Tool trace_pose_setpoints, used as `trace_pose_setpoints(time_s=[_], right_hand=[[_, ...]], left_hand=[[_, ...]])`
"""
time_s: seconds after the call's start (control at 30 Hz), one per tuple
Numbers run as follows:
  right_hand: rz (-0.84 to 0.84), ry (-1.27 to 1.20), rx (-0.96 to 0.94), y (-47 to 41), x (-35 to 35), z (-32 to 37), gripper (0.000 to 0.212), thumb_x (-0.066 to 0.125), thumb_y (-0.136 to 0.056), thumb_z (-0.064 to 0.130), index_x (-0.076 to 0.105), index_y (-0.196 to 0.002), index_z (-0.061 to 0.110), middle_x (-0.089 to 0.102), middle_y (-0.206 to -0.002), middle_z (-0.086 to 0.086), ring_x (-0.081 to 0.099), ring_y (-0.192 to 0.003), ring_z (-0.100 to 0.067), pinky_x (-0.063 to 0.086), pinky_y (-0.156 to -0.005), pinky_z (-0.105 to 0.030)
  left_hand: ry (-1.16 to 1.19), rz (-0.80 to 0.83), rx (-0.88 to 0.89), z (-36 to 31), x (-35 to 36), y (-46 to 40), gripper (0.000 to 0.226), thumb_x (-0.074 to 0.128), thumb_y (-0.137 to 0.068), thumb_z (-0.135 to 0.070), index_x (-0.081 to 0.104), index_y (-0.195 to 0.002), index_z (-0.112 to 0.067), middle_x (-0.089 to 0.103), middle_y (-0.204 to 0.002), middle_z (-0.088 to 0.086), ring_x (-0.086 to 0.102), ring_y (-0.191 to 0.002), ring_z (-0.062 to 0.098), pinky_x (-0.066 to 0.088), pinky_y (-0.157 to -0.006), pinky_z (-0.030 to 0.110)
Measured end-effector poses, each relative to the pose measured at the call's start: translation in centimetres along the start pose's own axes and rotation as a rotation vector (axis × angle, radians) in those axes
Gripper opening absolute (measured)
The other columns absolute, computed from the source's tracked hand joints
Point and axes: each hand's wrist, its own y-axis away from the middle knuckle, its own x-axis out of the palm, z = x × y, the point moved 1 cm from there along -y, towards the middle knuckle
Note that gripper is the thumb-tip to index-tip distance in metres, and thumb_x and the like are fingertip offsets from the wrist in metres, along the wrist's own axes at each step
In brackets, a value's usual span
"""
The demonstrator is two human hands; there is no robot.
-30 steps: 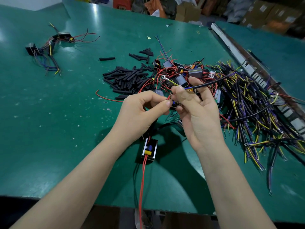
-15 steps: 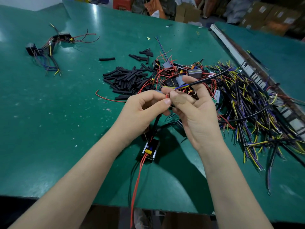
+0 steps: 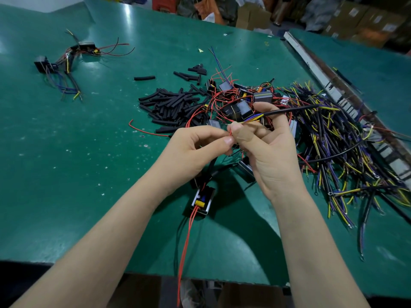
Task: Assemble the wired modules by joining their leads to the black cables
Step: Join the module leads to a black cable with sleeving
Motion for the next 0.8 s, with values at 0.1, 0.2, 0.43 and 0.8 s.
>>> trace_pose_setpoints(time_s=[0.1, 0.2, 0.43, 0.8], right_hand=[[-0.012, -0.003, -0.007, -0.1, 0.0, 0.0, 0.042, 0.068, -0.075, 0.002, 0.044, -0.107, 0.018, 0.063, -0.064, 0.003, 0.062, -0.068, -0.014, 0.051, -0.077, -0.029], [-0.041, -0.004, -0.002, 0.0, 0.1, -0.4, 0.041, 0.066, -0.077, -0.004, 0.044, -0.104, 0.018, 0.058, -0.064, 0.002, 0.058, -0.069, -0.016, 0.051, -0.078, -0.029], [-0.084, 0.109, -0.027, 0.4, 0.8, -0.7, 0.04, 0.066, -0.077, 0.002, 0.043, -0.103, 0.021, 0.05, -0.065, 0.001, 0.052, -0.068, -0.014, 0.048, -0.08, -0.031], [-0.131, 0.279, 0.041, 0.3, 0.3, -0.9, 0.046, 0.072, -0.082, 0.004, 0.045, -0.116, 0.02, 0.071, -0.076, -0.008, 0.068, -0.082, -0.022, 0.051, -0.09, -0.034]], left_hand=[[-0.02, -0.011, 0.02, 0.2, -0.1, -0.1, 0.012, 0.066, -0.086, -0.011, 0.07, -0.078, -0.02, 0.068, -0.068, -0.008, 0.056, -0.07, 0.007, 0.045, -0.07, 0.017], [-0.029, -0.025, 0.024, 0.4, -0.2, -0.1, 0.014, 0.07, -0.083, -0.012, 0.069, -0.072, -0.02, 0.065, -0.065, -0.007, 0.051, -0.063, 0.006, 0.042, -0.062, 0.018], [-0.231, -0.135, 0.109, 0.8, -0.2, 0.0, 0.022, 0.075, -0.079, -0.02, 0.061, -0.063, -0.022, 0.05, -0.057, -0.007, 0.039, -0.054, 0.003, 0.034, -0.054, 0.02], [-0.583, -0.172, 0.24, 1.4, 0.0, -0.1, 0.023, 0.066, -0.082, -0.028, 0.068, -0.073, -0.006, 0.061, -0.067, 0.005, 0.053, -0.064, 0.02, 0.043, -0.064, 0.036]])
